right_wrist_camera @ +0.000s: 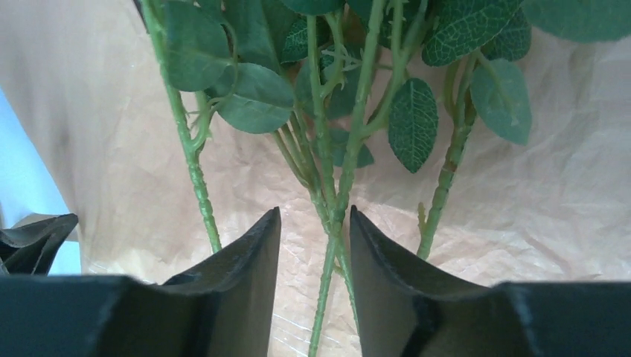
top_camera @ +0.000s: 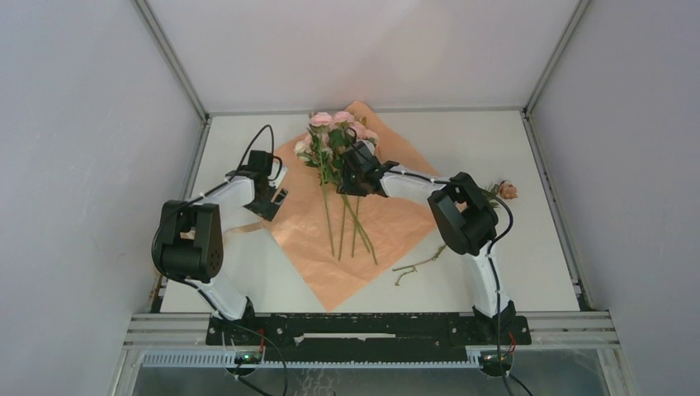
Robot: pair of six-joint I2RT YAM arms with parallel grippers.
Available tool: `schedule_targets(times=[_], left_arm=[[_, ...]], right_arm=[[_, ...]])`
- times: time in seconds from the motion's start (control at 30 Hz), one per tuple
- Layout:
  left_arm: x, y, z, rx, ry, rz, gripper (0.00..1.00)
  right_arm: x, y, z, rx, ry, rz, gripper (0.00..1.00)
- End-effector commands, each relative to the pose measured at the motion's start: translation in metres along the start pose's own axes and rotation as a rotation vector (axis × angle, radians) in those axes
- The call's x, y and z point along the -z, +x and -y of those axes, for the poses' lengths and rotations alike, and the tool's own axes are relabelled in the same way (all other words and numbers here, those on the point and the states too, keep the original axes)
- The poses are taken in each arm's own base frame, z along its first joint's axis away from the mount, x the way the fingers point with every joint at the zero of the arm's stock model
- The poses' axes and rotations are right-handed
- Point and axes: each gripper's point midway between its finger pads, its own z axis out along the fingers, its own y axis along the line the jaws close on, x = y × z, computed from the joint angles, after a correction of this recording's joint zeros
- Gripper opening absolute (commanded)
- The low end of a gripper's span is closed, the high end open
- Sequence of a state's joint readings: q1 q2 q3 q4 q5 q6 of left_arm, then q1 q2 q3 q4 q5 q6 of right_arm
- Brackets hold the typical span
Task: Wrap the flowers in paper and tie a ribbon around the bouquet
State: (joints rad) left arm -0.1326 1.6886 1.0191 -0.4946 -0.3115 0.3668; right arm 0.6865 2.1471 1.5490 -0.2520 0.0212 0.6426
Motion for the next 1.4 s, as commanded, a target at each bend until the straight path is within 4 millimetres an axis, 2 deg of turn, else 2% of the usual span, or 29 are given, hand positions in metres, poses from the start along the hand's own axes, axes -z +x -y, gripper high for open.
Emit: schedule_targets(times=[0.0,0.03,0.07,0.13,0.23,0.33,0.43,0.5,0.57,0.73,0.83,0.97,1.1,1.27,1.37], left_arm=[[-0.002,0.002,0.001,0.006,-0.011,0.008,0.91],[-0.002,0.002,0.001,0.006,-0.011,0.008,0.90],[-0.002,0.002,0.002,0.005,-0.010,0.010,0.91],[-0.001,0.001,0.002,0.004,-0.007,0.012,0.91],[0.015,-0.012,-0.006,0.024,-0.012,0.063,0.91],[0.051,-0.037,-0.007,0.037,0.040,0.183,0.90],[0.083,-0.056,0.015,-0.024,0.121,0.294,0.90],[0.093,-0.064,0.037,-0.084,0.154,0.322,0.90],[0.092,-0.067,0.066,-0.156,0.190,0.315,0.90],[0.073,-0.067,0.136,-0.297,0.282,0.231,0.88],[0.062,-0.069,0.161,-0.247,0.364,0.183,0.86],[0.047,-0.064,0.180,-0.182,0.421,0.117,0.82],[0.045,-0.059,0.201,-0.163,0.520,0.093,0.79],[0.046,-0.058,0.206,-0.162,0.547,0.087,0.79],[0.048,-0.060,0.202,-0.165,0.535,0.103,0.79]], right_arm=[[0.033,-0.043,-0.029,0.013,-0.088,0.103,0.53],[0.039,-0.041,-0.031,0.037,-0.101,0.088,0.57],[0.052,-0.044,-0.034,0.061,-0.113,0.088,0.59],[0.072,-0.040,-0.028,0.108,-0.104,0.071,0.60],[0.095,-0.026,-0.004,0.130,-0.070,0.025,0.57],[0.103,0.007,0.030,0.112,-0.028,-0.063,0.48],[0.098,0.045,0.053,0.109,0.009,-0.146,0.30],[0.092,0.064,0.056,0.109,0.004,-0.191,0.21],[0.086,0.077,0.057,0.112,0.007,-0.224,0.14],[0.077,0.090,0.045,0.116,-0.019,-0.240,0.10],[0.072,0.095,0.035,0.110,-0.053,-0.248,0.09],[0.063,0.099,0.021,0.076,-0.110,-0.252,0.07],[0.055,0.096,0.003,0.027,-0.184,-0.239,0.05],[0.053,0.088,-0.040,-0.027,-0.331,-0.190,0.02],[0.052,0.080,-0.049,-0.045,-0.353,-0.150,0.01]])
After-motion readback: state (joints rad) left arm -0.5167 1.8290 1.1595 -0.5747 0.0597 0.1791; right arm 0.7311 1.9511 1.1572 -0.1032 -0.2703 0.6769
